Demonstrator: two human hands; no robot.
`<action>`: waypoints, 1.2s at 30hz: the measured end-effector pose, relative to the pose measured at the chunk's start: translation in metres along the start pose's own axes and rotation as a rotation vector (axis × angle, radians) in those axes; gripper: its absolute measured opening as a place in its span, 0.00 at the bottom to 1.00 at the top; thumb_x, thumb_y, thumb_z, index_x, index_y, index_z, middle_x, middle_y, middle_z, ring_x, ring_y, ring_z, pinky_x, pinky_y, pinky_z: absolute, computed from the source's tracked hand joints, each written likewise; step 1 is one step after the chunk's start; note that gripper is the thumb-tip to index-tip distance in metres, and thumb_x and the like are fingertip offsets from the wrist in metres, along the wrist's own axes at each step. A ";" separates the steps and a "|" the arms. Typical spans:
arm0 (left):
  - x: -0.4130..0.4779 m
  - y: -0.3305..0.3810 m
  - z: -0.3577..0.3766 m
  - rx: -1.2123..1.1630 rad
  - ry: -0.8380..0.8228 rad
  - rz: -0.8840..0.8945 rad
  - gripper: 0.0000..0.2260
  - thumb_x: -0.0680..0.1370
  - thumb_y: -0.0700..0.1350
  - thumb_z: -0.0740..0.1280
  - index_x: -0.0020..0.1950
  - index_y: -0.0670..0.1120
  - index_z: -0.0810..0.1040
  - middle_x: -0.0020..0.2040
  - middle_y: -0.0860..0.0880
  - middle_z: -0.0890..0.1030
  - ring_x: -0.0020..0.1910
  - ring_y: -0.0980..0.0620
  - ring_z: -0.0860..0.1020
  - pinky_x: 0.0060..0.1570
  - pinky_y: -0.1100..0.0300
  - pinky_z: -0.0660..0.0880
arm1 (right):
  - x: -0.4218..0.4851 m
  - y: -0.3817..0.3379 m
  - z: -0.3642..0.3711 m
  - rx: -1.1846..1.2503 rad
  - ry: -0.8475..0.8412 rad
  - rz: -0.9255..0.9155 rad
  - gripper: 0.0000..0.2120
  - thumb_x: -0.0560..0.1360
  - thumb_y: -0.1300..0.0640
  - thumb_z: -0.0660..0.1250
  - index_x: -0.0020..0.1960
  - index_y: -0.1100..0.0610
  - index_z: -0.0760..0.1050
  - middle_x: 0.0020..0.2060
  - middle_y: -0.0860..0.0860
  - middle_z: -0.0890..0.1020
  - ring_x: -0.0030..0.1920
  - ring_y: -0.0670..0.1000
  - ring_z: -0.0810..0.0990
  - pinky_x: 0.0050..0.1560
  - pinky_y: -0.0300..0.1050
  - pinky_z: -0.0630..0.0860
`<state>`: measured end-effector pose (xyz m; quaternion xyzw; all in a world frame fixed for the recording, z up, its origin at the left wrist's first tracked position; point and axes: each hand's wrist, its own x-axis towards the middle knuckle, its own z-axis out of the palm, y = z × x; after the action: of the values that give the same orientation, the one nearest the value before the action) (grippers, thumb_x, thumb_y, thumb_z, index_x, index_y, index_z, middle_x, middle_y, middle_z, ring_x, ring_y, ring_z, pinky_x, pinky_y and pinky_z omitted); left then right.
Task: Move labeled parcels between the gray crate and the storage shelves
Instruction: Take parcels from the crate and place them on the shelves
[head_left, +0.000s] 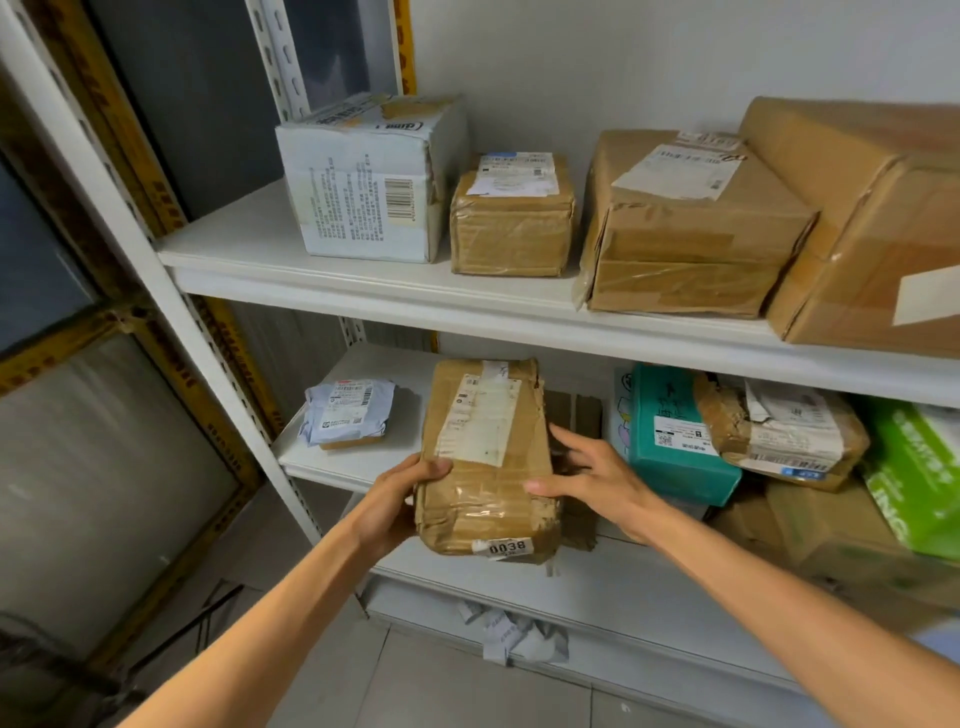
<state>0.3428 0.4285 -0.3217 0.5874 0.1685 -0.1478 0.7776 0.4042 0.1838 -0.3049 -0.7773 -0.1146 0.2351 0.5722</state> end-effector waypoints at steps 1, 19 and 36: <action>-0.001 -0.002 -0.001 -0.049 -0.017 -0.009 0.30 0.66 0.51 0.75 0.66 0.41 0.75 0.62 0.38 0.79 0.60 0.37 0.78 0.64 0.40 0.72 | -0.002 -0.003 0.001 0.011 -0.024 -0.002 0.49 0.63 0.48 0.80 0.76 0.45 0.57 0.72 0.52 0.68 0.74 0.54 0.63 0.74 0.58 0.57; -0.003 0.019 0.020 -0.076 0.060 0.121 0.25 0.77 0.62 0.57 0.62 0.47 0.78 0.58 0.42 0.82 0.57 0.41 0.80 0.61 0.43 0.73 | -0.015 -0.019 0.009 0.023 0.008 -0.145 0.48 0.62 0.52 0.80 0.76 0.51 0.61 0.66 0.44 0.71 0.66 0.44 0.67 0.66 0.45 0.63; -0.018 0.054 0.042 0.183 0.231 0.239 0.21 0.72 0.64 0.67 0.55 0.50 0.79 0.50 0.50 0.81 0.51 0.50 0.78 0.58 0.49 0.75 | 0.008 -0.061 0.019 0.285 0.079 -0.010 0.35 0.69 0.36 0.69 0.71 0.51 0.69 0.62 0.51 0.79 0.64 0.54 0.74 0.65 0.55 0.69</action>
<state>0.3537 0.4033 -0.2570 0.6847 0.1716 -0.0007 0.7084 0.4072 0.2229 -0.2534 -0.6961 -0.0615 0.2152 0.6821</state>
